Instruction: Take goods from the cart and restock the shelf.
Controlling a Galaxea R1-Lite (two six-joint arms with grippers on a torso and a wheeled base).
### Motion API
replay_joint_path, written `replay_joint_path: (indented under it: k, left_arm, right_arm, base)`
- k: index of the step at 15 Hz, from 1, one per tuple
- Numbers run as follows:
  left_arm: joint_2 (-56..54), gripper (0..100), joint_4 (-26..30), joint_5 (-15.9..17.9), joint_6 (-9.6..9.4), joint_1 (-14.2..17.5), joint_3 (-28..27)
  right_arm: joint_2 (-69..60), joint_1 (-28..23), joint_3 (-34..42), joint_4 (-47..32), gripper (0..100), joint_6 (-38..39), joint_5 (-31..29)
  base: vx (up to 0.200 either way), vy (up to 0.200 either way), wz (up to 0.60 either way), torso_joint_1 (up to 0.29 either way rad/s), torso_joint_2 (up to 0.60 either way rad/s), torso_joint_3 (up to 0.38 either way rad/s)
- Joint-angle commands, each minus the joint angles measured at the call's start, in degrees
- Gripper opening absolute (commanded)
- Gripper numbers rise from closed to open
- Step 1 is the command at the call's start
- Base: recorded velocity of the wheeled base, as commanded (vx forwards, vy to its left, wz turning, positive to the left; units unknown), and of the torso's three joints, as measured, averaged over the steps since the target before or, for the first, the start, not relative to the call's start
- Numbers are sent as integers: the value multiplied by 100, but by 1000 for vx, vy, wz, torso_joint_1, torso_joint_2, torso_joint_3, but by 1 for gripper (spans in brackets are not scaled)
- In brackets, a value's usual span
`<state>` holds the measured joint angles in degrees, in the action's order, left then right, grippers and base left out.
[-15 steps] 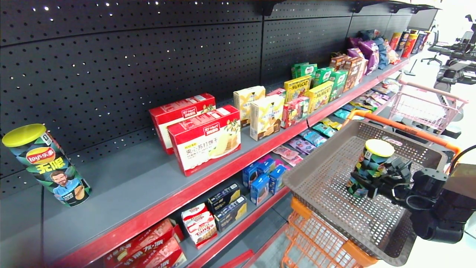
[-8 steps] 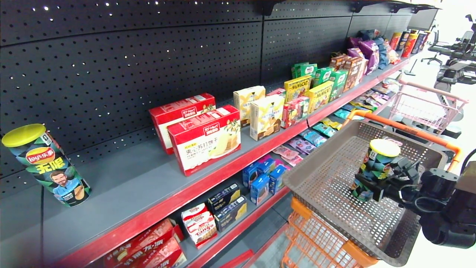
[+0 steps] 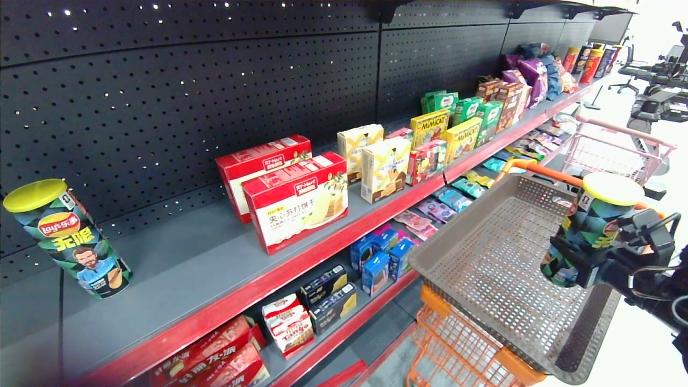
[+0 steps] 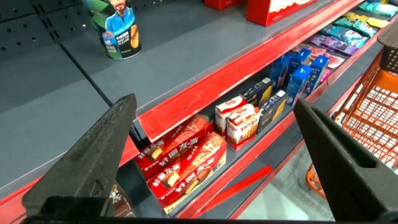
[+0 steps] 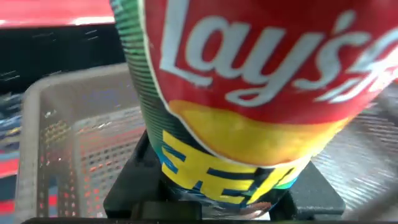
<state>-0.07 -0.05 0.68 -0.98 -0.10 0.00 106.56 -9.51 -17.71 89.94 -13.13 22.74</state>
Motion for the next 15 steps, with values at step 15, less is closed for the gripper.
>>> replay_joint_path:
  k: [15]
  left_arm:
    - [7,100,-4,2,10,1,0]
  right_arm:
    - [-2974,1768,-593,-2482,0,-234,-3900]
  base:
    - [0,0,0,0,0,0]
